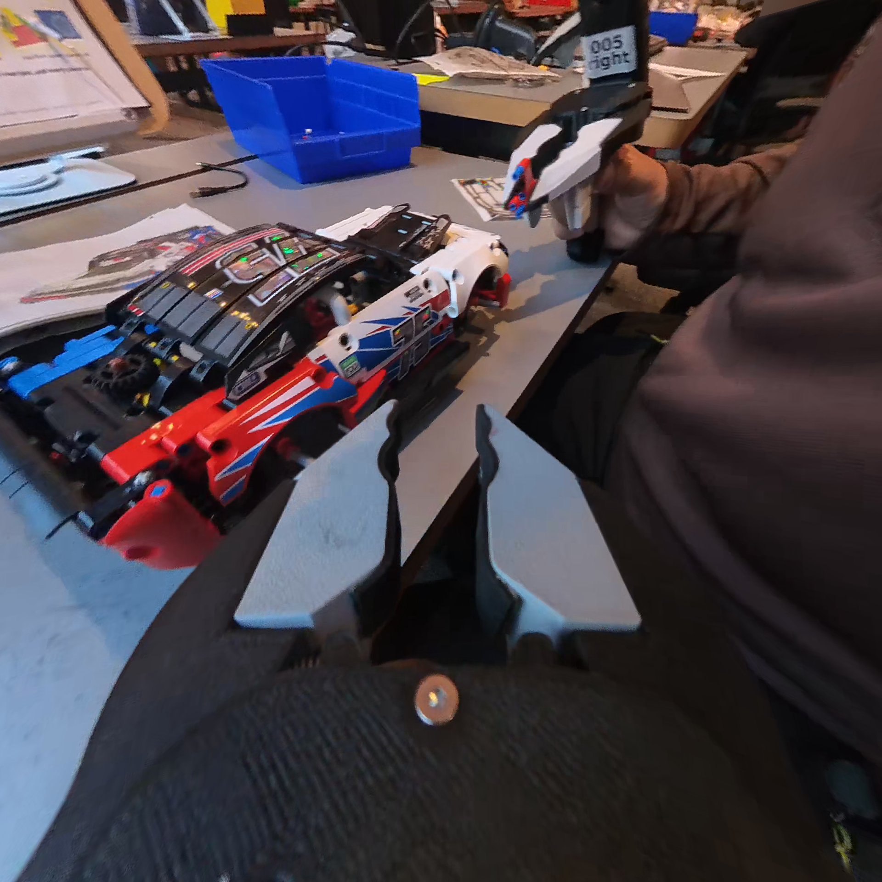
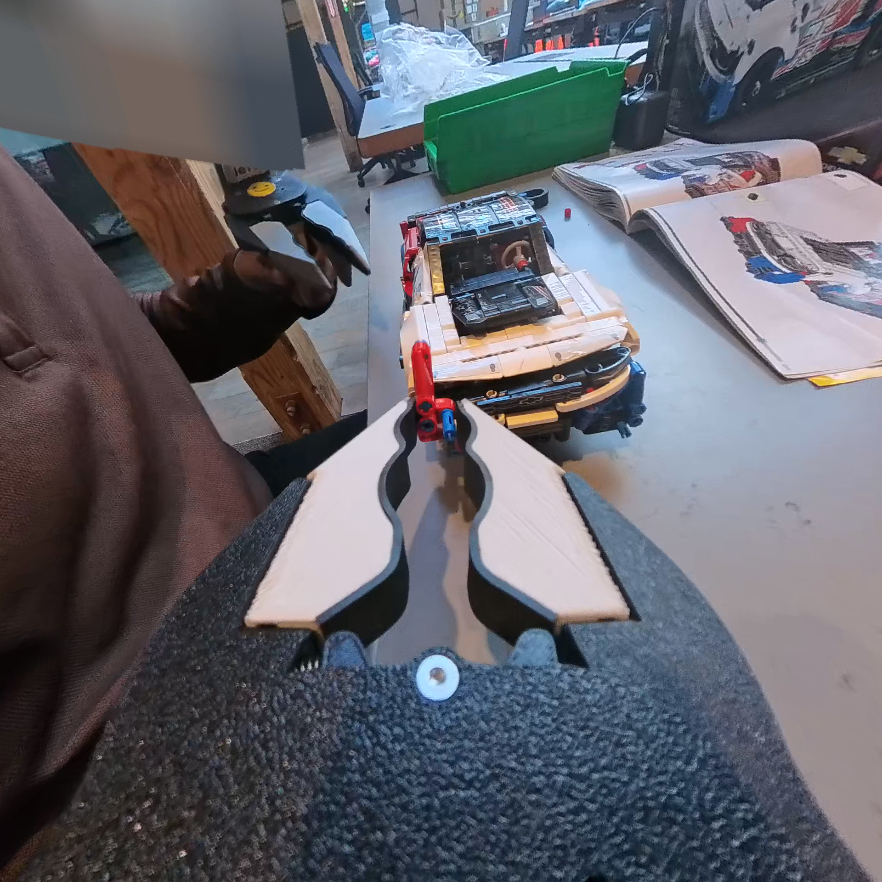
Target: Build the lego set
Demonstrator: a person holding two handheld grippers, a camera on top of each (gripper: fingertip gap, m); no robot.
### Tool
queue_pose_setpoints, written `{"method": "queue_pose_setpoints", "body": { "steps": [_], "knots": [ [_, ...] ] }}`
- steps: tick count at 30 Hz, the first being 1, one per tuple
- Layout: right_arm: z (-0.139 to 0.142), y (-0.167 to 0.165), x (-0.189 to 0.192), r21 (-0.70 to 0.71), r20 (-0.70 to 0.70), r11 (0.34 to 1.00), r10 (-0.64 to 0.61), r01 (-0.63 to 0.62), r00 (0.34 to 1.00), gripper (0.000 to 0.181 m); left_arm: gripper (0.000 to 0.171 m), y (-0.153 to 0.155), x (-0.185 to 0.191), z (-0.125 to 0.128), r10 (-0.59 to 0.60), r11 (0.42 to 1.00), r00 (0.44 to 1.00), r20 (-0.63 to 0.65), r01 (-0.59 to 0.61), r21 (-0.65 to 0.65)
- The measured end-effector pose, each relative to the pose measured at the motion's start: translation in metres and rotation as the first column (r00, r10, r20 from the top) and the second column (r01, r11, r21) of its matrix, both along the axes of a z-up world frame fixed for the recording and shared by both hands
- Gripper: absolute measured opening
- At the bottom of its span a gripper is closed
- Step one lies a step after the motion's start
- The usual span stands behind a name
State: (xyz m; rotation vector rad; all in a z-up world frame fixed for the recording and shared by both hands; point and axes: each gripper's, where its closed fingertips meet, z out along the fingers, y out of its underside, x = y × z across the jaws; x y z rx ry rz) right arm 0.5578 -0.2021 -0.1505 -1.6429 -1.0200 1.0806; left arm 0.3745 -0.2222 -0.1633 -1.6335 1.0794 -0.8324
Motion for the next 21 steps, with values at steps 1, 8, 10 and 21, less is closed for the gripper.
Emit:
{"method": "queue_pose_setpoints", "body": {
  "steps": [1,8,10,21],
  "knots": [
    [0.001,-0.001,0.001,-0.003,-0.008,1.0,-0.002,0.002,1.0,0.014,0.029,0.0,-0.003,0.0,0.021,1.0,1.0,0.003,-0.021,0.0],
    [0.003,0.001,0.006,-0.05,-0.043,0.999,-0.018,0.016,0.999,0.014,0.029,-0.015,-0.014,-0.003,0.112,0.994,0.99,0.087,-0.113,0.009],
    [0.004,0.003,0.006,-0.065,-0.052,0.998,-0.022,0.019,0.998,0.014,0.029,-0.014,-0.019,-0.006,0.12,0.992,0.989,0.09,-0.123,0.025],
    [0.002,0.016,0.007,-0.133,-0.07,0.99,-0.063,0.054,0.996,0.014,0.033,0.02,-0.06,-0.009,0.135,0.99,0.976,0.172,-0.141,0.029]
  ]
}}
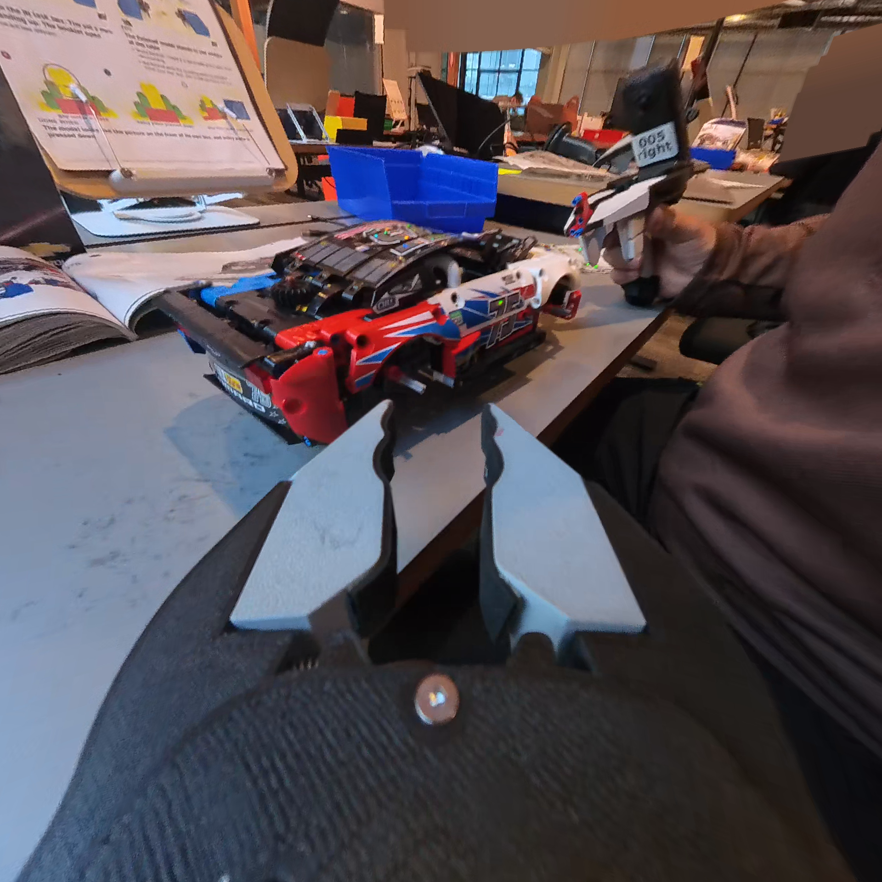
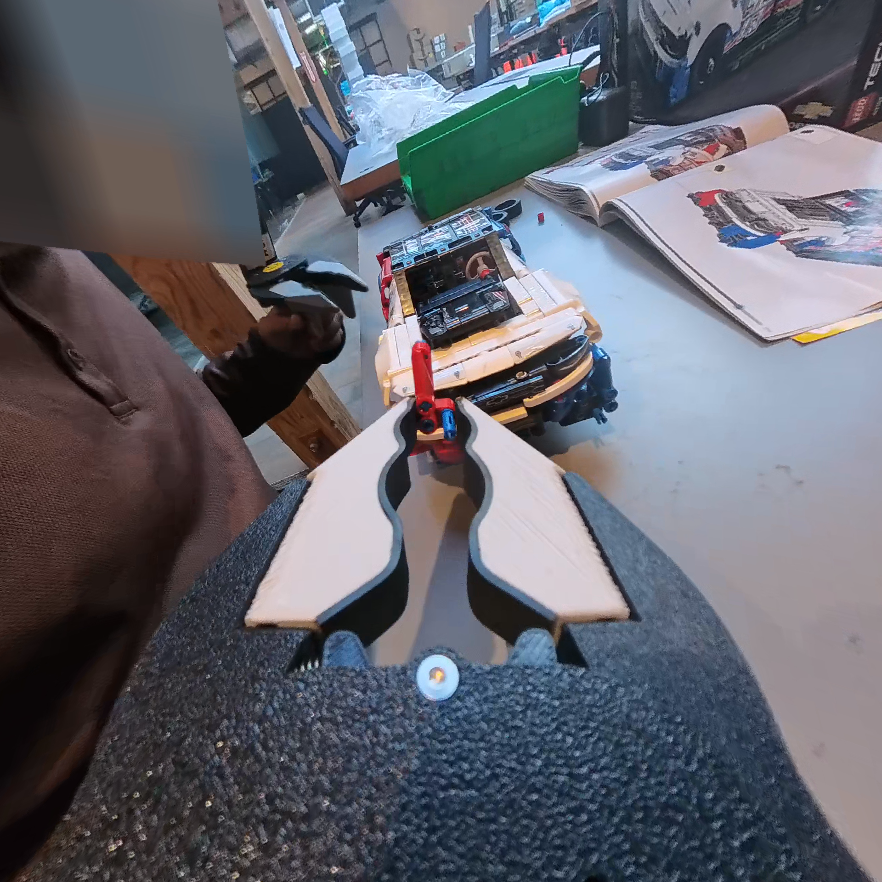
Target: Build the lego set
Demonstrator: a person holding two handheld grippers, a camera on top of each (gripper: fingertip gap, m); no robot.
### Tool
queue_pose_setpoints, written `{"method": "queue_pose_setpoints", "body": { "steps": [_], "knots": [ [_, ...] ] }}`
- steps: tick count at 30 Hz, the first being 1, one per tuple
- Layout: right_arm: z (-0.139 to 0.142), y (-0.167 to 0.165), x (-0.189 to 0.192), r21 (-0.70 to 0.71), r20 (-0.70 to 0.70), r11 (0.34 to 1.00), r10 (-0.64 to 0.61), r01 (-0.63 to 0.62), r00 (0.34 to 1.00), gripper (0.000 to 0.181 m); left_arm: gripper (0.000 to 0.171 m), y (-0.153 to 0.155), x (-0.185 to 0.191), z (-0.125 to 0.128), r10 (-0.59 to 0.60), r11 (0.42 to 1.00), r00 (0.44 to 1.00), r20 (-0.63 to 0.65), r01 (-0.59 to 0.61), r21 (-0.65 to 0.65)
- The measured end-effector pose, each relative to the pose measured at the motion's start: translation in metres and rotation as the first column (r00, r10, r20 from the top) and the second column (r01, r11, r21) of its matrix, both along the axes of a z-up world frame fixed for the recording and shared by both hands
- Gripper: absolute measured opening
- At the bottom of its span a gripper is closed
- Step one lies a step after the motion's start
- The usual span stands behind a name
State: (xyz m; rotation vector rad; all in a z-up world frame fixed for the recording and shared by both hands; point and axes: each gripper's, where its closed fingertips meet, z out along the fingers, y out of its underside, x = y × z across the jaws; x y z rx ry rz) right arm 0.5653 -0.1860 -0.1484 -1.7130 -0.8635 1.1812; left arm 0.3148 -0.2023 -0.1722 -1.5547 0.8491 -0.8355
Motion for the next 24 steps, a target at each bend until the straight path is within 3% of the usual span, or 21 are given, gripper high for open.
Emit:
{"method": "queue_pose_setpoints", "body": {
  "steps": [4,13,24],
  "knots": [
    [-0.001,0.002,0.0,-0.024,-0.002,1.0,-0.001,0.001,1.0,0.014,0.034,0.003,0.001,-0.017,0.002,0.999,0.997,-0.083,0.0,0.034],
    [-0.005,0.01,0.0,-0.07,-0.004,0.998,-0.004,0.004,1.0,0.014,0.04,0.003,-0.009,-0.009,-0.042,0.996,0.999,0.02,0.041,0.074],
    [-0.006,0.012,0.0,-0.089,-0.005,0.996,-0.005,0.005,1.0,0.014,0.039,0.008,-0.011,-0.008,-0.061,0.993,0.998,0.034,0.058,0.1]
  ]
}}
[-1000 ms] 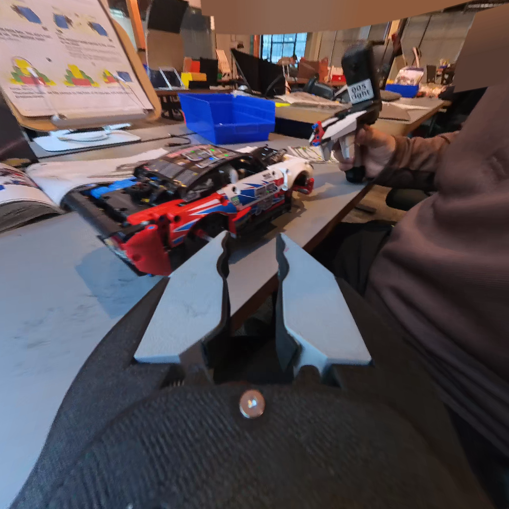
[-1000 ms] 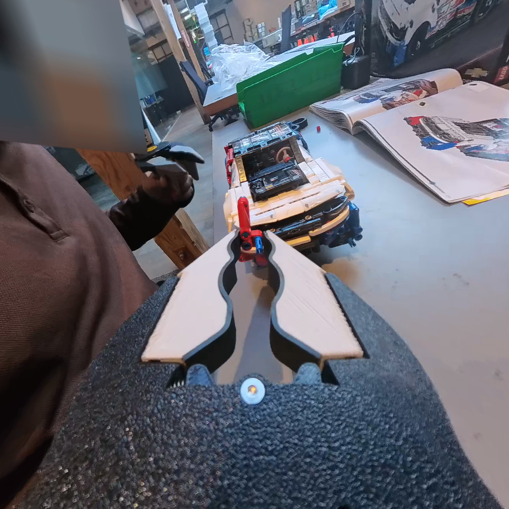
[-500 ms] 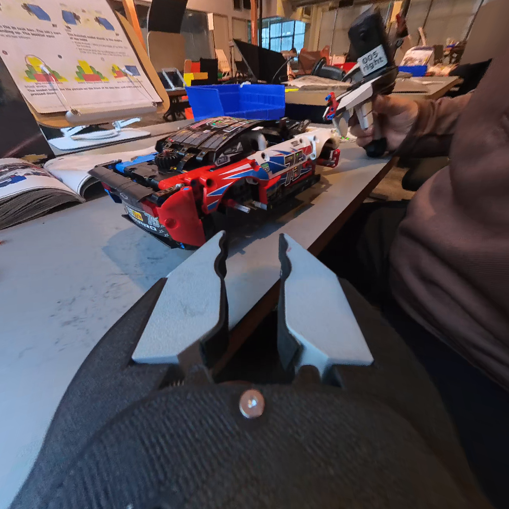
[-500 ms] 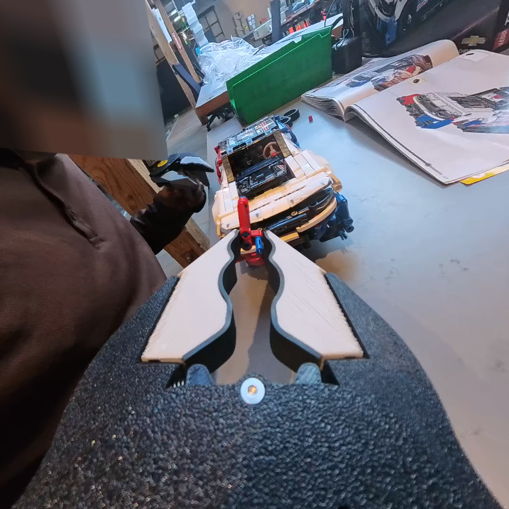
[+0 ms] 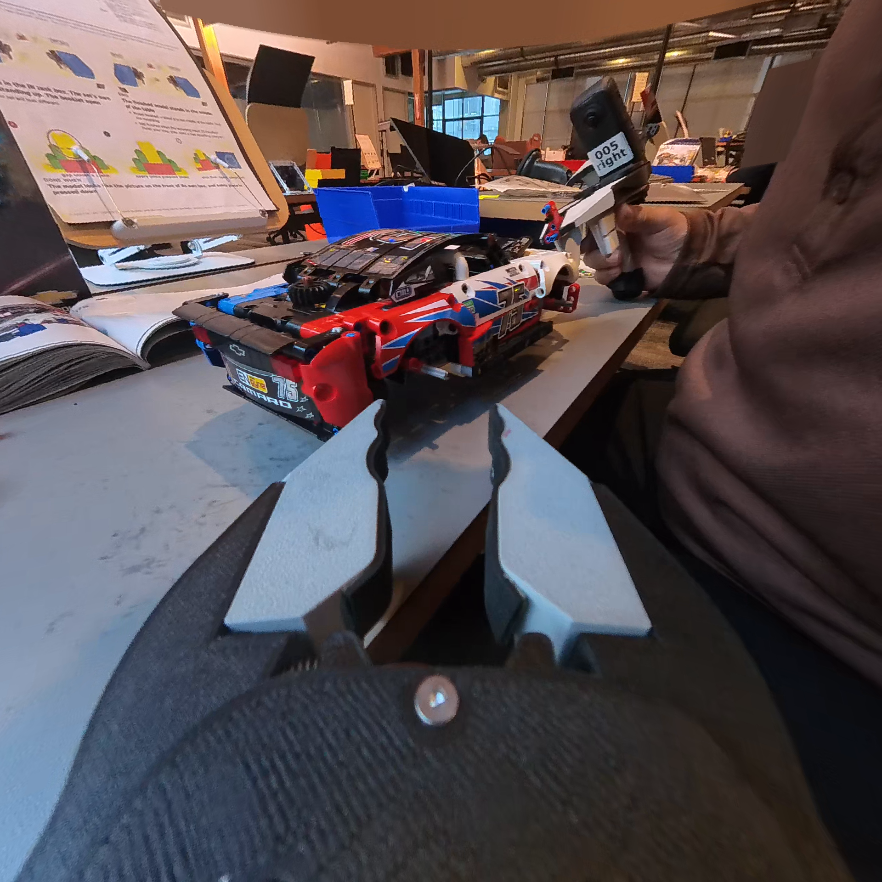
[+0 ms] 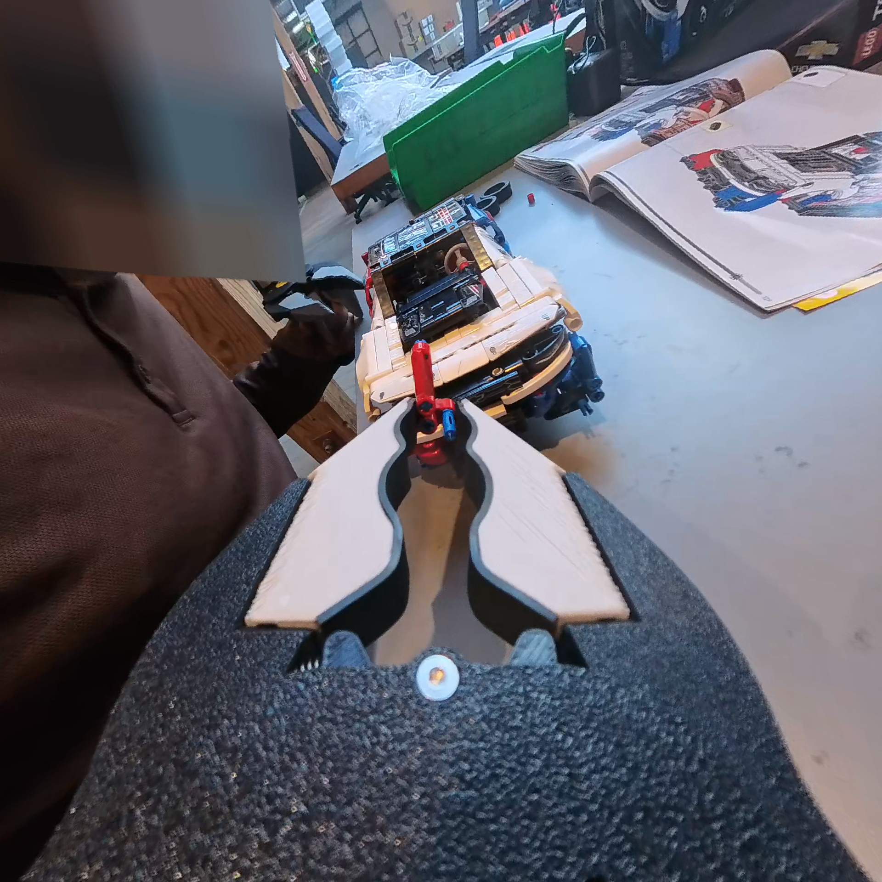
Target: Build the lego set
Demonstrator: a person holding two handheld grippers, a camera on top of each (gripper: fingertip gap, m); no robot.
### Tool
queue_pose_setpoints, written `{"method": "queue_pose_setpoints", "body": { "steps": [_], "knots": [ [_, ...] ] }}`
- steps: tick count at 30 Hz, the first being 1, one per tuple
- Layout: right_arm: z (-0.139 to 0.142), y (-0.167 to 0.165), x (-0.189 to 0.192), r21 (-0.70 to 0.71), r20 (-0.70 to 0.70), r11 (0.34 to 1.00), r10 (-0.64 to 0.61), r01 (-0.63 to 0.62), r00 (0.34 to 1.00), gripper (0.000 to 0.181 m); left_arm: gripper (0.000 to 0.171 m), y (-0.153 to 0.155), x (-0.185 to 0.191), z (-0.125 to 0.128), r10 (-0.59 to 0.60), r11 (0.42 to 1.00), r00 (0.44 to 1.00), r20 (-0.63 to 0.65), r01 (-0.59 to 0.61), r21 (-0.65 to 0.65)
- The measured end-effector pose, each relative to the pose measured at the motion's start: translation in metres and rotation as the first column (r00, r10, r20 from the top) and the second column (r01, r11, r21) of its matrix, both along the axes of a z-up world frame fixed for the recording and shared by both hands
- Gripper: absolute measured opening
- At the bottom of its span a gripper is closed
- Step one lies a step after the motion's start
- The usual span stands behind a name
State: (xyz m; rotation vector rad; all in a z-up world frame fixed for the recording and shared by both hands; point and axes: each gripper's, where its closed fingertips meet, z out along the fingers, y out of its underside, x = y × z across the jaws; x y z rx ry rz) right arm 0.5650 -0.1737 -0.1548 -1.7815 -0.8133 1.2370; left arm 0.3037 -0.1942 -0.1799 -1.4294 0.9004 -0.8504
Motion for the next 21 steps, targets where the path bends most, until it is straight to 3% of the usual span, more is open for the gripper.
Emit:
{"method": "queue_pose_setpoints", "body": {
  "steps": [21],
  "knots": [
    [-0.0011,0.0016,-0.0023,-0.01,0.0,1.0,0.016,-0.016,1.0,0.014,0.031,0.0029,-0.0011,0.0001,0.009,1.0,1.0,0.0,-0.009,0.008]
  ]
}}
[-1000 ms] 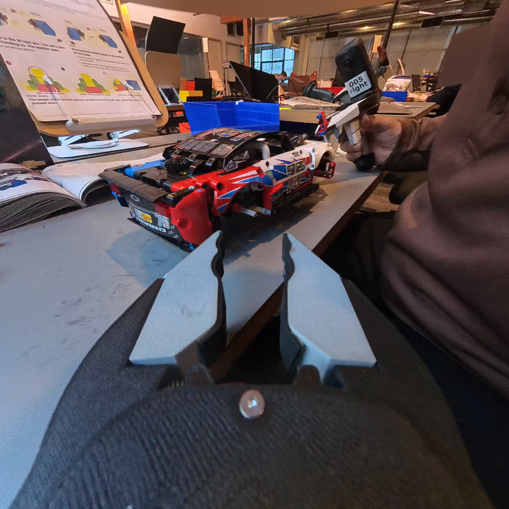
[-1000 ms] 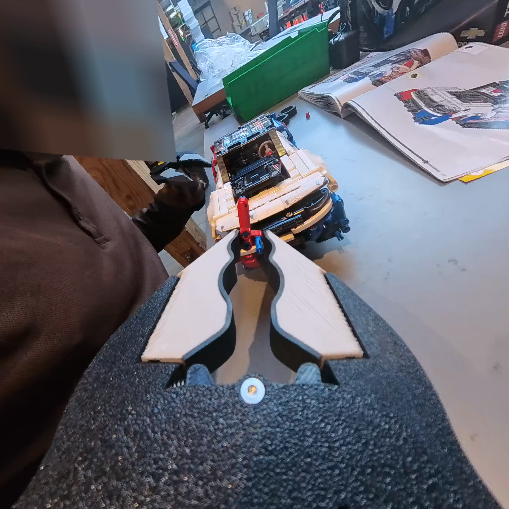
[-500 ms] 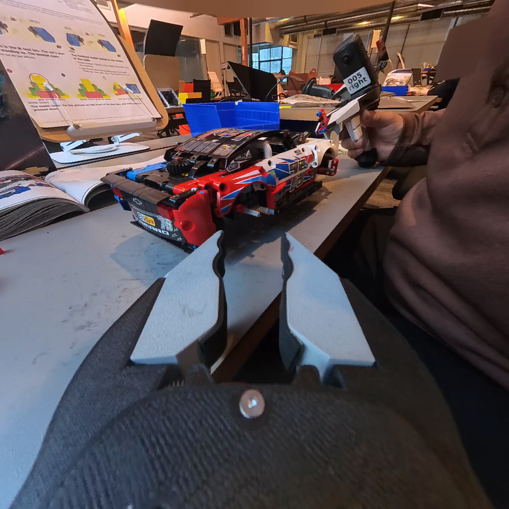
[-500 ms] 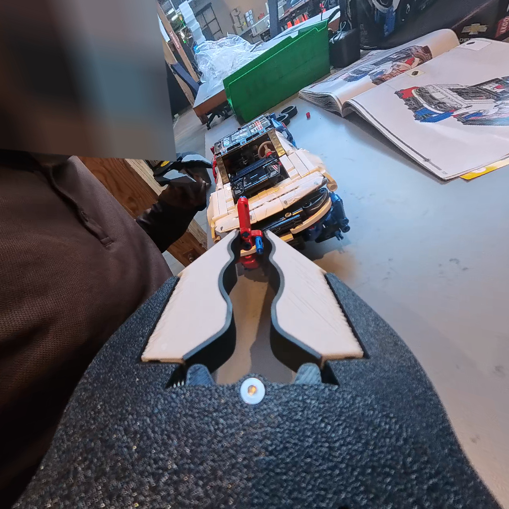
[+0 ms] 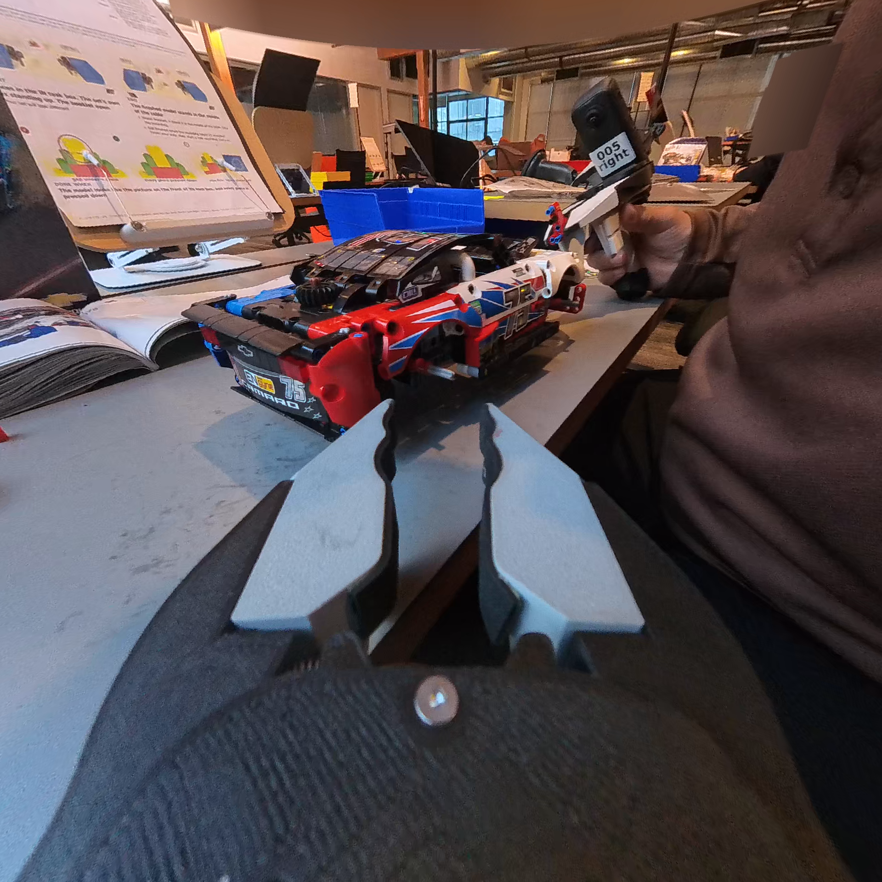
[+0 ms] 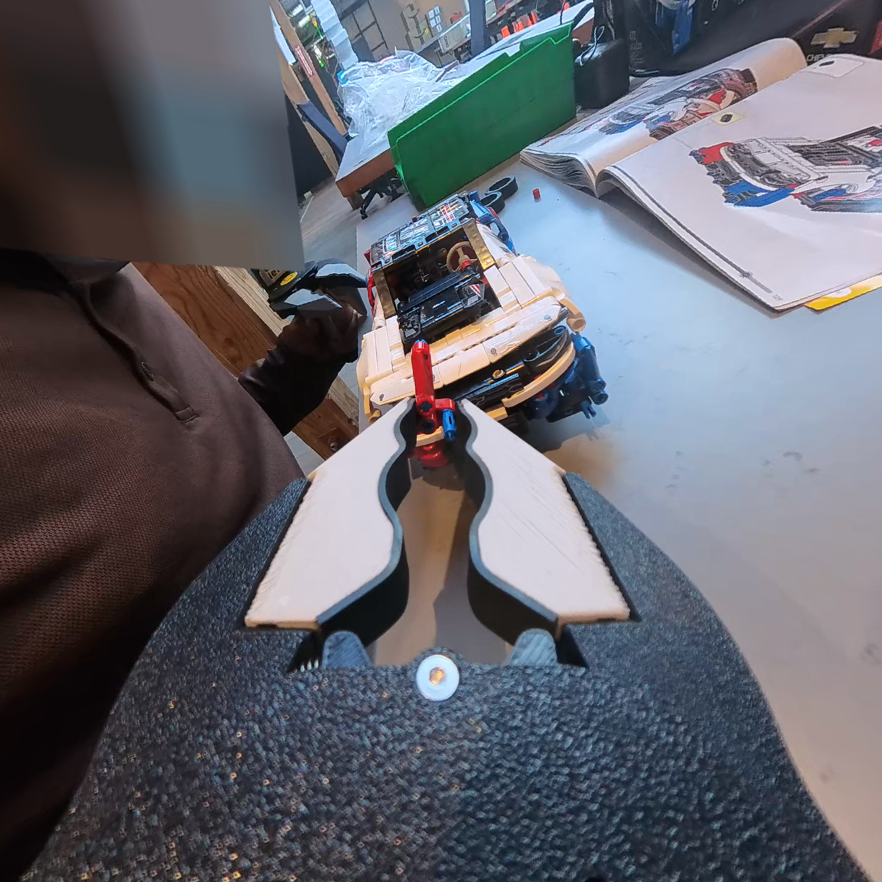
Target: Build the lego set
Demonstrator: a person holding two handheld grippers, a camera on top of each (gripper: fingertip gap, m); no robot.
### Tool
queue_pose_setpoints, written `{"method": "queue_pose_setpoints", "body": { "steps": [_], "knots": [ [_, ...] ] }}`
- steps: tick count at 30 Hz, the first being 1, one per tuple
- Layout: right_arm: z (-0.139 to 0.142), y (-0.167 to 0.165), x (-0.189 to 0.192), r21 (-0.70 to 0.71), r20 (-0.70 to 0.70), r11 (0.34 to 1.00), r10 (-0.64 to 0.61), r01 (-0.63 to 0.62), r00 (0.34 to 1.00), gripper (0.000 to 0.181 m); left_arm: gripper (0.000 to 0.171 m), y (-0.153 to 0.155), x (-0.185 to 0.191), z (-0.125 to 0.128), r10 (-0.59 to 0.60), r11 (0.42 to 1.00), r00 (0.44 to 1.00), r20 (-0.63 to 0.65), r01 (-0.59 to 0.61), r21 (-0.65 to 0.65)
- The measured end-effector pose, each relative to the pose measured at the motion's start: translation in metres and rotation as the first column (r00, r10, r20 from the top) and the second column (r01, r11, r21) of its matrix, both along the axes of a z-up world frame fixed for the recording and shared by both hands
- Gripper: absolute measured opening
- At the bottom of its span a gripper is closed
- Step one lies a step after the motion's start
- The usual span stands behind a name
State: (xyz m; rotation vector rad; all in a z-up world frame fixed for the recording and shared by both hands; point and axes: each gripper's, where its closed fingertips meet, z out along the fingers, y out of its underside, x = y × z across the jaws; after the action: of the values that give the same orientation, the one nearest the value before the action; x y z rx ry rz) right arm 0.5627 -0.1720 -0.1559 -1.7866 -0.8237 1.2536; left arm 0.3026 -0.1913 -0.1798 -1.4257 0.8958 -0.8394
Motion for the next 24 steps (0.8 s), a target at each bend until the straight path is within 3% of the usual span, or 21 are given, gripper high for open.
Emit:
{"method": "queue_pose_setpoints", "body": {
  "steps": [15,18,24],
  "knots": [
    [0.002,0.003,-0.001,-0.016,-0.02,1.0,0.005,-0.005,1.0,0.014,0.028,0.0,-0.003,0.003,-0.023,1.0,0.999,0.039,0.023,0.004],
    [0.003,0.004,-0.001,-0.024,-0.031,1.0,0.013,-0.014,0.999,0.014,0.039,0.002,-0.002,0.001,-0.007,1.0,1.0,0.011,0.007,-0.023],
    [0.018,0.012,0.006,-0.069,-0.12,0.996,0.039,-0.048,0.992,0.013,0.043,0.001,-0.015,0.04,-0.04,0.998,0.998,0.054,0.038,0.04]
  ]
}}
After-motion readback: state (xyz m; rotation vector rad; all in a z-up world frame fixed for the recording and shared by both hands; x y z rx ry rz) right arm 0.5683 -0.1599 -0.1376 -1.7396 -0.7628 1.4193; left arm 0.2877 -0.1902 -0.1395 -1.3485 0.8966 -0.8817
